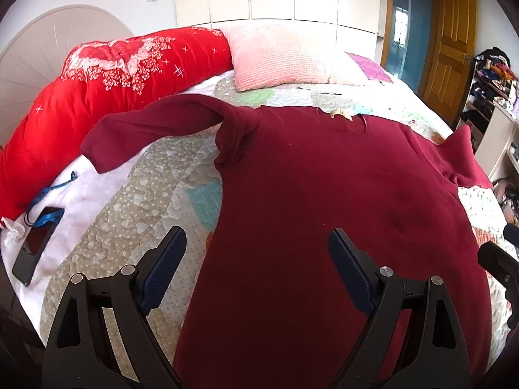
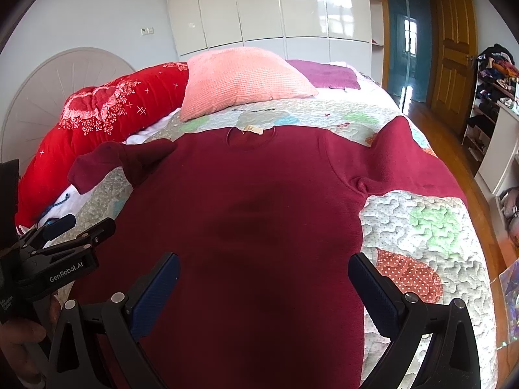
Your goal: Fold small clothes
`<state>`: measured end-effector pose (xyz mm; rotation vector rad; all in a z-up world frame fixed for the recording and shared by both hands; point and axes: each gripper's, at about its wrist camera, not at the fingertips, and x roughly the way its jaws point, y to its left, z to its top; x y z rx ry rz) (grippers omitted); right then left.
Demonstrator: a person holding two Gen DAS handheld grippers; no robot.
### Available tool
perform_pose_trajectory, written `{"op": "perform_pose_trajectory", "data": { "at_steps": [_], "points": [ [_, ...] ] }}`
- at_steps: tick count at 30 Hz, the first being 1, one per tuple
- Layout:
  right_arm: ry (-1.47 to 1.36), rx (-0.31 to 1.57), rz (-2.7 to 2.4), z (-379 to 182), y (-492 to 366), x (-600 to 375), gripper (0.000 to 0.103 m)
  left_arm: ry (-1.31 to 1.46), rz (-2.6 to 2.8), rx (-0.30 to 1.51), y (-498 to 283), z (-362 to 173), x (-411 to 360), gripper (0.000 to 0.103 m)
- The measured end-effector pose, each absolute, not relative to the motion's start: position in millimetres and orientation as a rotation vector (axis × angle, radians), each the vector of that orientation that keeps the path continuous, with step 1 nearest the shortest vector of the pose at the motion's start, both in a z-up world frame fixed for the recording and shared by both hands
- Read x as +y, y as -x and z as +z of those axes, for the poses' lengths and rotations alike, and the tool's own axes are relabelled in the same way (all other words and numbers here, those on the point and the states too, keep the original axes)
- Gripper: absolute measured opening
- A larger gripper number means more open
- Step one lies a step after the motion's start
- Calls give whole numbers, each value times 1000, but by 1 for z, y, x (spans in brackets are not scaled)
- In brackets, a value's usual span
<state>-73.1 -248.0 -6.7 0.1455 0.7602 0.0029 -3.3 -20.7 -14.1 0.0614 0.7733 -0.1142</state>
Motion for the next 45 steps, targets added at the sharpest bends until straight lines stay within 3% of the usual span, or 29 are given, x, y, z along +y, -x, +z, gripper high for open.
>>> {"op": "perform_pose_trajectory", "data": {
  "at_steps": [45],
  "points": [
    [-133,803,42,-18,47,-230,103,-80,-99,784,-15,-21,-15,89]
  ]
}}
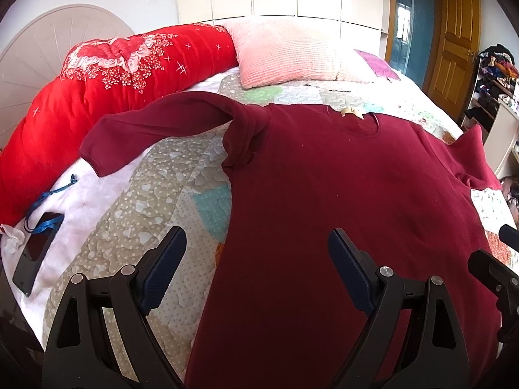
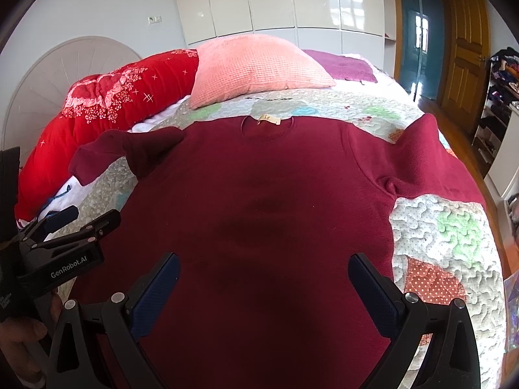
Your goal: Fold small clothes
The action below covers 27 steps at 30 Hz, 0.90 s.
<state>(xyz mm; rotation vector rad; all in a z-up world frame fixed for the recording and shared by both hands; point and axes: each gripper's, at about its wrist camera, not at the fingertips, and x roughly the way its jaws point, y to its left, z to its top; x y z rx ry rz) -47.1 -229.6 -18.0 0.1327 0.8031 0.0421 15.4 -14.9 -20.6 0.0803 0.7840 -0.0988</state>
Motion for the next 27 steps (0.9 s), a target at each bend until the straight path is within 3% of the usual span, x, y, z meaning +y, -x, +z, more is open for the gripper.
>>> {"op": "perform_pose_trajectory", "data": {
  "at_steps": [27],
  "points": [
    [-186,843,-31,-28,38,-245,103,-58,-104,801,-22,-22,-18,89]
  ]
}}
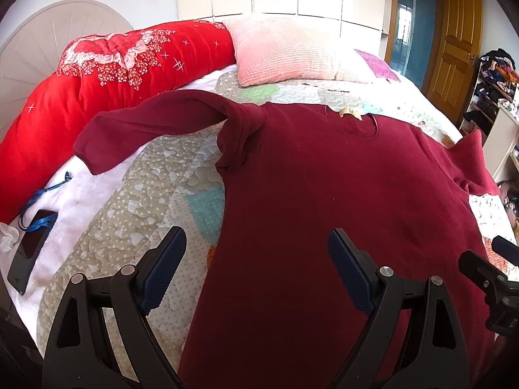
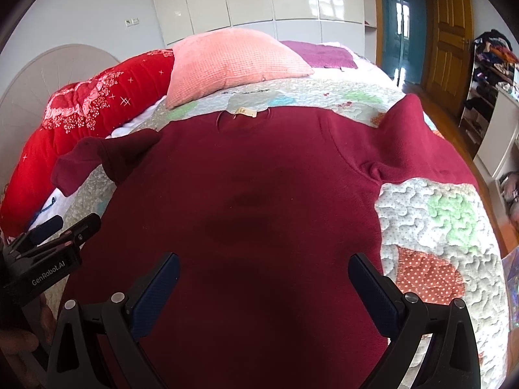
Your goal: Fold small clothes
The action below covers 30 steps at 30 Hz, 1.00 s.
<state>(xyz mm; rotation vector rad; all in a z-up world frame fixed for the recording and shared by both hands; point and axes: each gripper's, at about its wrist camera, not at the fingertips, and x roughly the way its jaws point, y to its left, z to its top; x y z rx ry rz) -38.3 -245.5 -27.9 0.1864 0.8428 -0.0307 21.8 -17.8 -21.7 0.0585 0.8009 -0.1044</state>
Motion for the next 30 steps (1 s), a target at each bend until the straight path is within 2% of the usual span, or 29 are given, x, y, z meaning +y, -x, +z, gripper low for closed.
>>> {"op": "perform_pose_trajectory", "data": {
  "at_steps": [15,21,30],
  "points": [
    [-151,865,25,-36,22,-227,103,-12,-100,822,-38,-21,1,89],
    [-107,822,153,-20,-1,-193,102,150,-39,837,-65,-5,63,89],
    [-16,714,368,10,-81,-96,97,279,132,813,-111,14,163,89]
  ]
}}
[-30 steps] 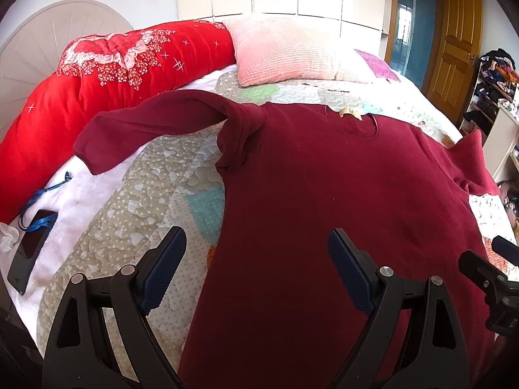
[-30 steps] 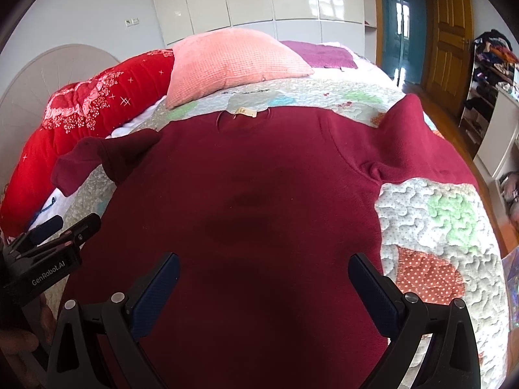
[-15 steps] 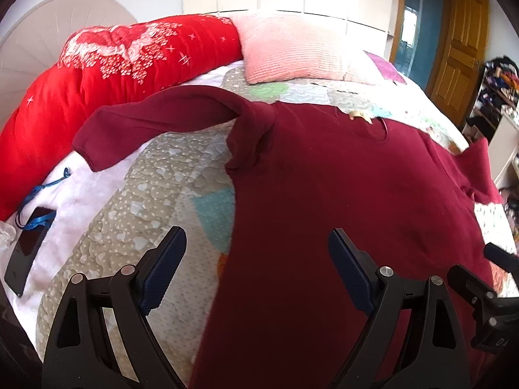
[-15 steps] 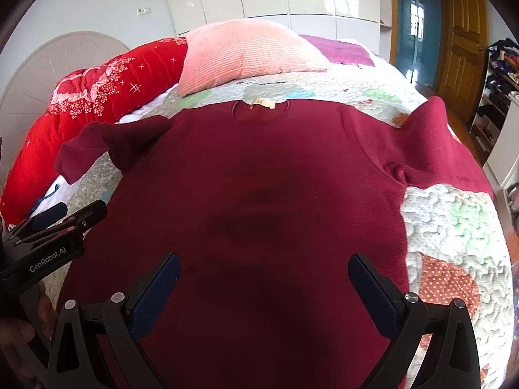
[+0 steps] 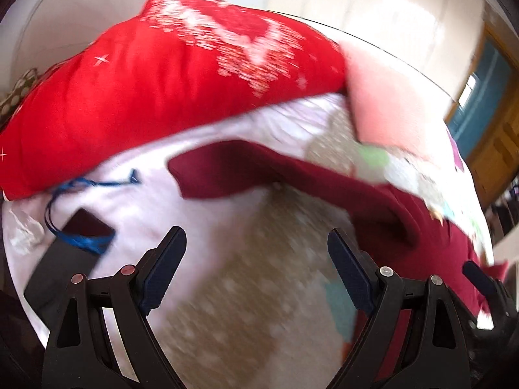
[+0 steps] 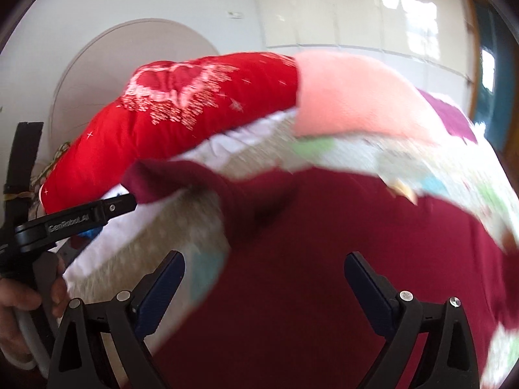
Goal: Fold small clothes
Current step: 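Grasp the sleeve cuffs with the left and right grippers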
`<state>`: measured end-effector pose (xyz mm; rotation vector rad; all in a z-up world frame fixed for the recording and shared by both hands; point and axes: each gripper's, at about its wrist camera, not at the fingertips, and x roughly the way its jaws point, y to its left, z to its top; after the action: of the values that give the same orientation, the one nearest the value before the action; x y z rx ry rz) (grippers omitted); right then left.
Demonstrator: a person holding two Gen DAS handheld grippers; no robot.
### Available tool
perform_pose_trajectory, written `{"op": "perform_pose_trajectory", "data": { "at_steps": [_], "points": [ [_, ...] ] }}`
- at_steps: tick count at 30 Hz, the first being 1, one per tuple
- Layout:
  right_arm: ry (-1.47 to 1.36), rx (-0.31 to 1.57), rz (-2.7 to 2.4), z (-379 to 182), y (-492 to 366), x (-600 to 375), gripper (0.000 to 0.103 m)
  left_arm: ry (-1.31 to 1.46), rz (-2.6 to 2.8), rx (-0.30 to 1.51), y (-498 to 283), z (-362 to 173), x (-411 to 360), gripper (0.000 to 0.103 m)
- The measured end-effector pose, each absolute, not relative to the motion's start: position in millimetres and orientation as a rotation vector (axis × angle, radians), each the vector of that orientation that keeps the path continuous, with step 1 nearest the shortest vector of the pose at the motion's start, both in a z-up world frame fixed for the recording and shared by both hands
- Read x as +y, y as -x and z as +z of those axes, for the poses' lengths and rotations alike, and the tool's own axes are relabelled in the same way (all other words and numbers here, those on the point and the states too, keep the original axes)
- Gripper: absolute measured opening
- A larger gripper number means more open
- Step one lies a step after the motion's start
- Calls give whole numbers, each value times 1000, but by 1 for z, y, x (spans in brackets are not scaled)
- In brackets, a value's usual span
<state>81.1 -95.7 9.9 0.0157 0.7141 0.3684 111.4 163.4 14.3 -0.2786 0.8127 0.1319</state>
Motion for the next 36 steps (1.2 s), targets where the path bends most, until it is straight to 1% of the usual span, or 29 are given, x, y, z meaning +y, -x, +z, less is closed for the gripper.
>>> {"op": "perform_pose_trajectory", "data": {
  "at_steps": [1,3,5,6,8,9,10,11,12,15,17,21,23,26,27,28,29,30,31,32,33,34,35,36],
  "points": [
    [2,704,380,11,-94,-83,95,312,140,811,-116,14,175,89],
    [44,690,389,12,-116,-65,84,395,144,812,-123,12,197,89],
    [83,688,395,6,-143,-46,68,501,143,814,-129,3,219,89],
    [82,693,399,1,-151,-42,63,534,144,822,-133,-1,224,89],
    [78,730,422,-15,-164,-32,50,580,151,842,-139,-10,234,89],
    [82,768,442,-26,-165,-27,47,592,154,847,-141,-14,237,89],
    [89,822,473,-41,-164,-23,41,598,156,843,-141,-16,239,89],
    [102,859,508,-54,-159,-21,39,608,163,831,-140,-17,242,89],
    [139,854,512,-61,-154,-19,39,618,170,824,-140,-17,244,89],
    [190,838,544,-60,-137,-26,38,674,165,799,-136,-18,252,89],
    [187,850,564,-55,-133,-34,32,691,156,800,-136,-18,250,89],
    [198,872,565,-59,-130,-46,29,714,133,804,-143,-21,245,89],
    [176,872,554,-58,-127,-52,29,745,140,797,-147,-21,246,89],
    [63,880,573,-51,-120,-68,29,782,156,806,-156,-27,248,89],
    [54,874,573,-49,-119,-70,31,784,159,816,-160,-30,248,89],
    [48,865,568,-46,-115,-73,37,793,158,832,-165,-35,247,89],
    [43,860,563,-45,-112,-76,47,802,158,843,-168,-41,247,89],
    [35,856,559,-43,-109,-79,50,809,163,851,-171,-45,248,89],
    [23,852,559,-42,-104,-83,50,809,169,857,-173,-50,249,88],
    [13,851,559,-40,-101,-87,50,797,170,860,-176,-53,248,80],
    [0,850,556,-39,-96,-93,50,779,171,865,-176,-55,248,61],
    [-6,849,550,-38,-94,-96,50,758,168,875,-177,-56,246,51],
    [-14,844,542,-37,-91,-101,50,741,164,885,-176,-58,244,32],
    [-19,842,537,-37,-90,-104,50,734,166,884,-174,-57,243,23]
  ]
}}
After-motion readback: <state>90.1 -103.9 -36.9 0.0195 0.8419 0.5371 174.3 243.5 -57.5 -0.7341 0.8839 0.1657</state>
